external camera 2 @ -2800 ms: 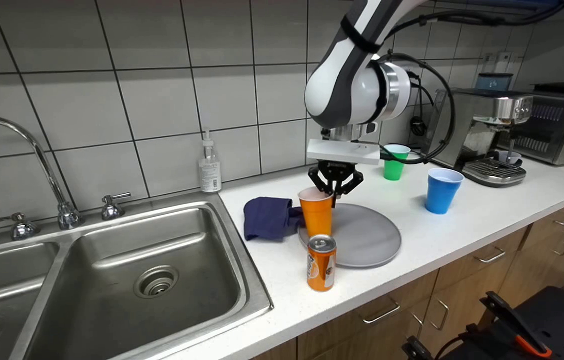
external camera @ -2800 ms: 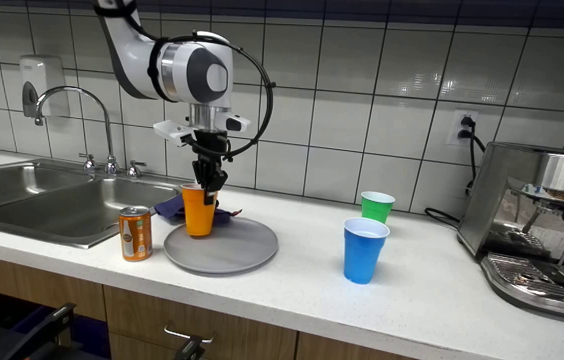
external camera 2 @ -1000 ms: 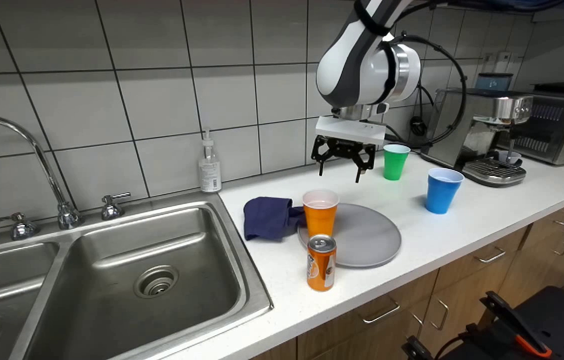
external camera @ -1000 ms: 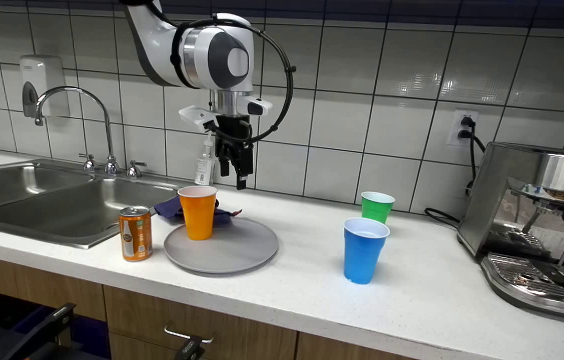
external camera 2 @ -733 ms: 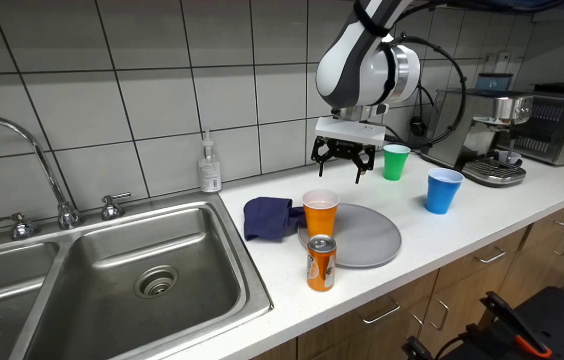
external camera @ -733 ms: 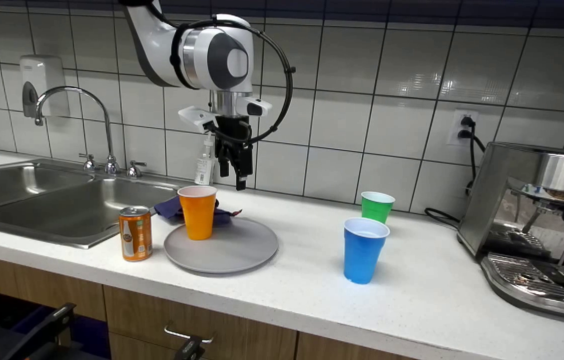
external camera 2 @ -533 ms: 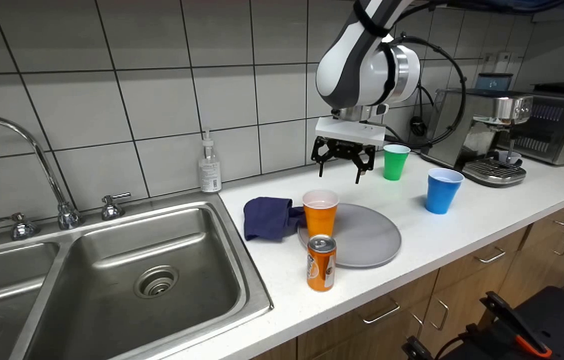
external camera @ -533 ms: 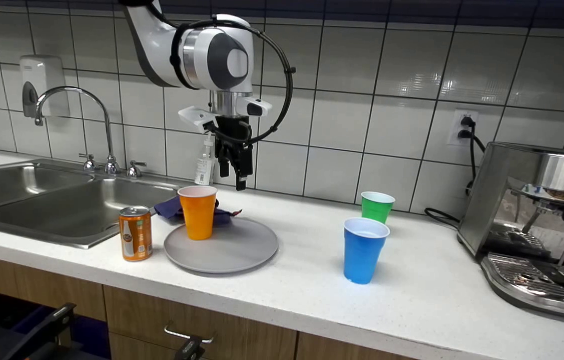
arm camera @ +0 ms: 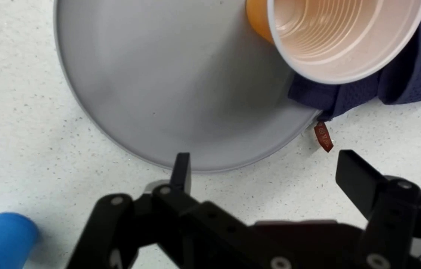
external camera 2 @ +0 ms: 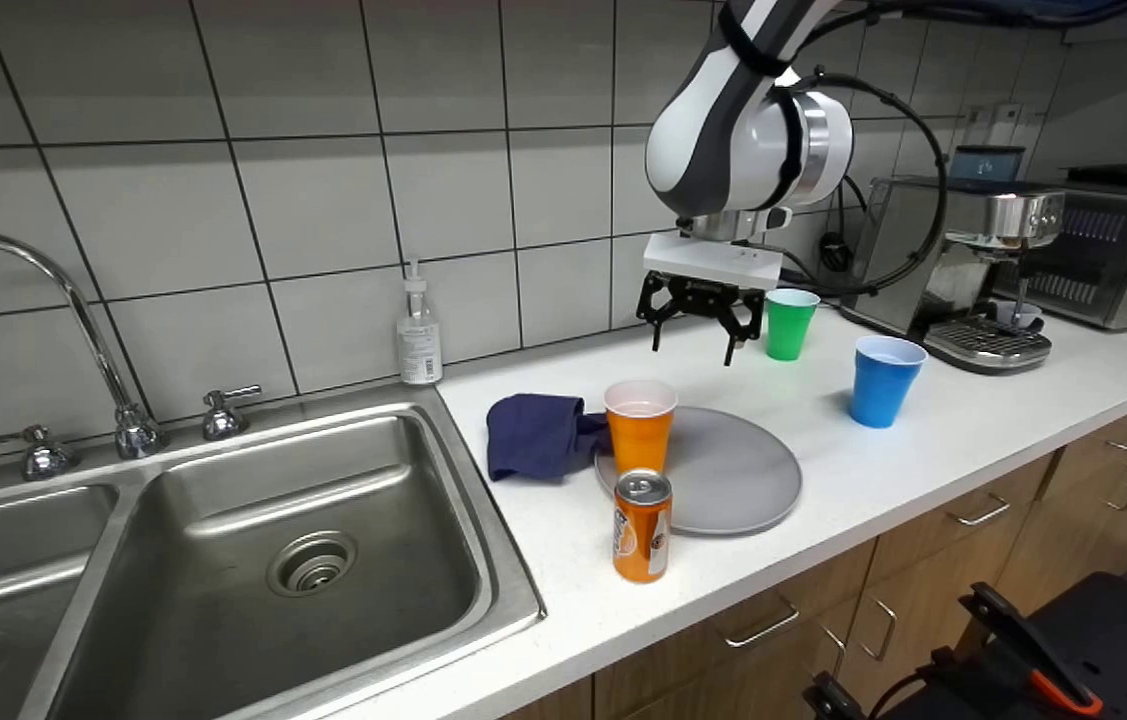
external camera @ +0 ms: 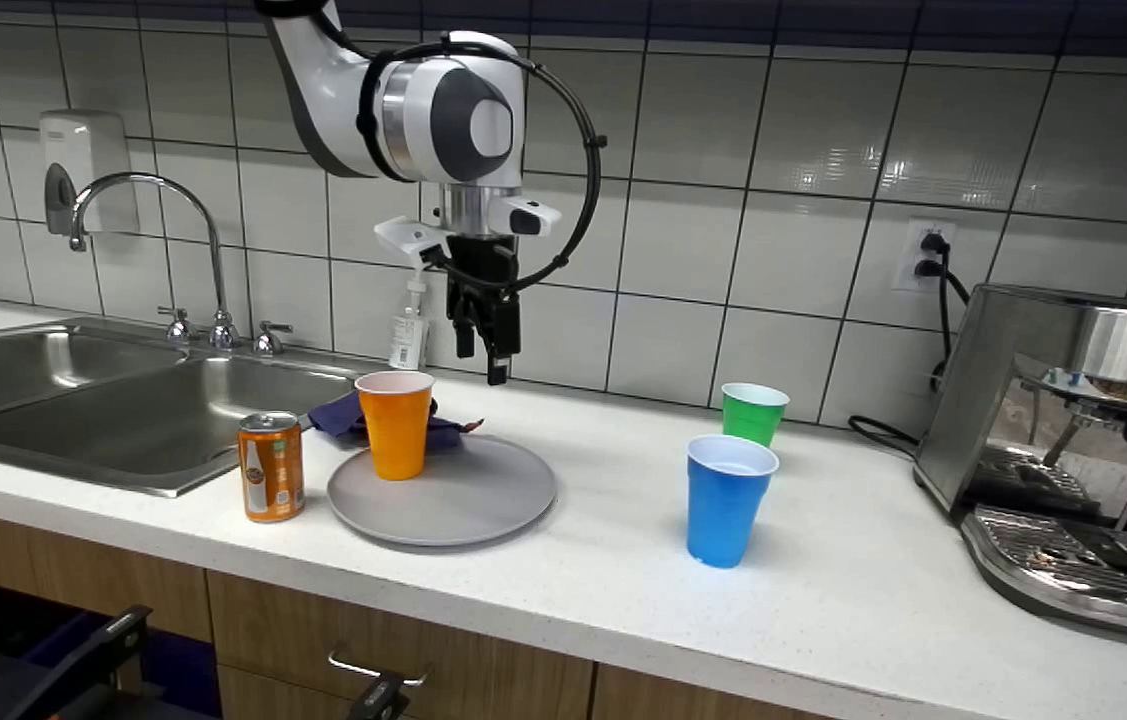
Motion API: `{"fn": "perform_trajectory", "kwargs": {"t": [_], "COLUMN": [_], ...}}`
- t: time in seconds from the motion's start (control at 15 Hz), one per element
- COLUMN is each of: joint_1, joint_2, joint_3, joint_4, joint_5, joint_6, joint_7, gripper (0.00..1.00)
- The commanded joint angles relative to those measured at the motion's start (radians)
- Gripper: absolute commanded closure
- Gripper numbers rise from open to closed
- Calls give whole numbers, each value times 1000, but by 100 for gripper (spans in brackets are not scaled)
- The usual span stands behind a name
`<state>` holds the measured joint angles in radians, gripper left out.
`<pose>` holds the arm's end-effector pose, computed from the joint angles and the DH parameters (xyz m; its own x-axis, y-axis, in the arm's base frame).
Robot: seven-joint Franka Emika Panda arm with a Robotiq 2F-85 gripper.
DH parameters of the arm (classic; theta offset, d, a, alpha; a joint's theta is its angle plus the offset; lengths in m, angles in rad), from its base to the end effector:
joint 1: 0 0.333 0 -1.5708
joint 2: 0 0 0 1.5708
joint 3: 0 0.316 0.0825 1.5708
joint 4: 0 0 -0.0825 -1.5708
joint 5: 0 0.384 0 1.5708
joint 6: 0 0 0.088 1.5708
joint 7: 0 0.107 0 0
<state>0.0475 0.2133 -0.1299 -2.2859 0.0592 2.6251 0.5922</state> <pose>0.5425 -0.0463 0.2722 0.7456 -0.6586 0.1014 -0.6540 -0.7524 -0.0781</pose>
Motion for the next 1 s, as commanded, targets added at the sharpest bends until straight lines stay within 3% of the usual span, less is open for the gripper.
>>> {"fn": "perform_trajectory", "kwargs": {"t": [0.0,0.4,0.93], "joint_1": [-35,-99,-211], "joint_2": [-18,-15,20], "joint_3": [2,1,-11], "joint_4": [10,34,136], "joint_5": [17,43,100], "joint_6": [-32,-67,-183], "joint_7": [-40,-172,-477], "gripper": [0,0,0]}}
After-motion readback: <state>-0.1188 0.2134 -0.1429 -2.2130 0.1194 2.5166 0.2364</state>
